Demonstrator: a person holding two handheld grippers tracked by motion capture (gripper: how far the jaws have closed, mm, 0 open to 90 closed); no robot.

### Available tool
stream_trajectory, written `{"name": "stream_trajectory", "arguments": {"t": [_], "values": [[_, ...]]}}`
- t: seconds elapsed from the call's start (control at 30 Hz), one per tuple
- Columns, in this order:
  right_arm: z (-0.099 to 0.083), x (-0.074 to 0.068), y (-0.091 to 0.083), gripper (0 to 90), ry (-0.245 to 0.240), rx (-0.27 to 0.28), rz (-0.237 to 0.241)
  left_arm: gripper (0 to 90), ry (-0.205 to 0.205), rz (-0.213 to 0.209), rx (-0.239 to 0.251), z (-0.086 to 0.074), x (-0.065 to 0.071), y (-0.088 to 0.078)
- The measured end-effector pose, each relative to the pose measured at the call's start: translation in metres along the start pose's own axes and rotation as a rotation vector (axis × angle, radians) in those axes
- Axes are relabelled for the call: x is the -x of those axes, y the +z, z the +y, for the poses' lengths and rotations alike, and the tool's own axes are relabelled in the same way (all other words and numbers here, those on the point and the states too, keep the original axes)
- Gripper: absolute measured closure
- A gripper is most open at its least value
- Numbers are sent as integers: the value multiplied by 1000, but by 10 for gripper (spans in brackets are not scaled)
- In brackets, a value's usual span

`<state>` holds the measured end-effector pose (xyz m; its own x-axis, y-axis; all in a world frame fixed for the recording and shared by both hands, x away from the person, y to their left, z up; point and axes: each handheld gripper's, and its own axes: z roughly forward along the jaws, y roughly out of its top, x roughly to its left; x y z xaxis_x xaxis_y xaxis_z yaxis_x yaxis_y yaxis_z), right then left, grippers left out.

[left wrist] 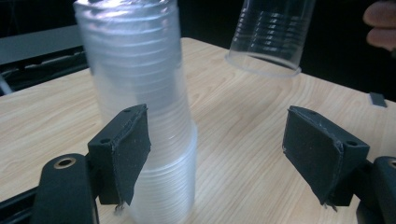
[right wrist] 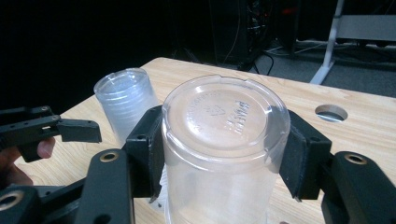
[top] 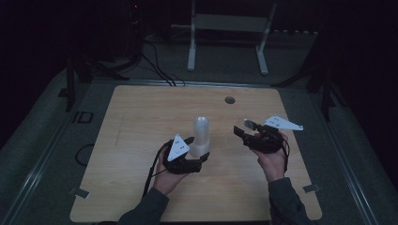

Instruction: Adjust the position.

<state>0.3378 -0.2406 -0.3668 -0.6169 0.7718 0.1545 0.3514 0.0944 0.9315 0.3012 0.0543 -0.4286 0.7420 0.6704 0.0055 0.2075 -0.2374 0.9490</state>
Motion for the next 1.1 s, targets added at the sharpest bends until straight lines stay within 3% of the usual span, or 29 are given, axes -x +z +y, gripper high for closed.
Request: {"name": "stream_trajectory", "arguments": {"t": [0.33,0.63,1.1], "values": [[-13,4,1,409,49,-2,26,229,39,-41,-5,4,12,8],[-24,7,2,409,104,-1,58,228,48,-64,-1,10,18,15],[-32,5,2,409,131,-3,71,228,56,-86,-7,14,26,32]]}}
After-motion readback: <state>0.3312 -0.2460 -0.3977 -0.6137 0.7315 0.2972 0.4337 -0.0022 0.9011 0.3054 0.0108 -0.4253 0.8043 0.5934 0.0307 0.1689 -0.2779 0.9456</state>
